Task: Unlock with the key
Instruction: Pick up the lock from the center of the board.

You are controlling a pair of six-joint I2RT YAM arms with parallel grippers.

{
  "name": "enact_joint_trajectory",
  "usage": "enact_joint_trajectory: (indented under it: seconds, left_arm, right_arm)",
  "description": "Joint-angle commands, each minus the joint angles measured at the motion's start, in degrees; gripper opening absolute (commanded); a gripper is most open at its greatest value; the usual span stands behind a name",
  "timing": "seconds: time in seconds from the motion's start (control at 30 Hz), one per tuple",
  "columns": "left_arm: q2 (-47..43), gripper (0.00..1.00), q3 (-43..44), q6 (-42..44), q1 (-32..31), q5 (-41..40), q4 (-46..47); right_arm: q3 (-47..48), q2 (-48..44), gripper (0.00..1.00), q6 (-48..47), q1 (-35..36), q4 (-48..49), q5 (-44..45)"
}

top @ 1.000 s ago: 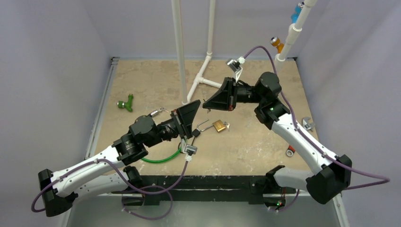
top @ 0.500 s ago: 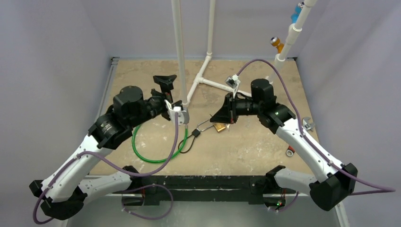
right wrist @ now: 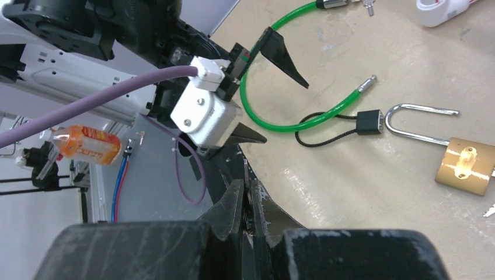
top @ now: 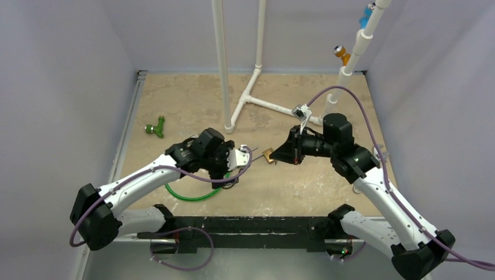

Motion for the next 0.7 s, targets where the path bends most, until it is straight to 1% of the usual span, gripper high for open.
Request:
enact_joint_trajectory:
  seconds: [0.0, 0.1, 0.2, 0.27, 0.33, 0.4, 0.53, 0.67]
  left_arm:
    - [4.36, 0.95, 0.5, -7.37, 0.06, 1.63, 9.07]
    - [6.61, 0.91, 0.24, -12.13, -0.1, 2.48, 12.38]
    - [10.44, 0.9, 1.38, -17.25, -1.24, -1.91, 14.73]
    - [13.67, 0.89, 2.55, -19.07, -1.8, -3.3, 16.1]
    - [16.93, 0.89, 2.84, -17.46, -3.5, -6.49, 16.45]
    - [18.6, 0.89, 2.92, -16.51, -3.8, -7.86, 18.12]
    - [24.27, 0.9, 8.79, -17.32, -3.59, -11.36, 15.08]
    - [28.86, 0.91, 12.86, -17.78, -2.92, -13.15, 13.83]
  right_arm:
    - [-0.12, -2.22, 0.0, 1.19, -1.49, -0.35, 3.62]
    - [-0.48, -4.58, 0.0, 2.12, -3.97, -0.69, 4.19]
    - [-0.93, -6.64, 0.0, 2.84, -6.11, -1.02, 4.23]
    - [-1.26, -7.67, 0.0, 3.05, -6.57, -1.01, 4.41]
    - [-1.43, -8.46, 0.0, 3.58, -6.75, -0.73, 4.53]
    - [-1.55, -8.96, 0.0, 4.35, -6.93, -0.03, 4.19]
    - [-1.1, -9.27, 0.0, 4.96, -7.38, 1.2, 3.93]
    - [-1.46, -9.28, 0.0, 5.98, -7.85, 2.9, 2.72]
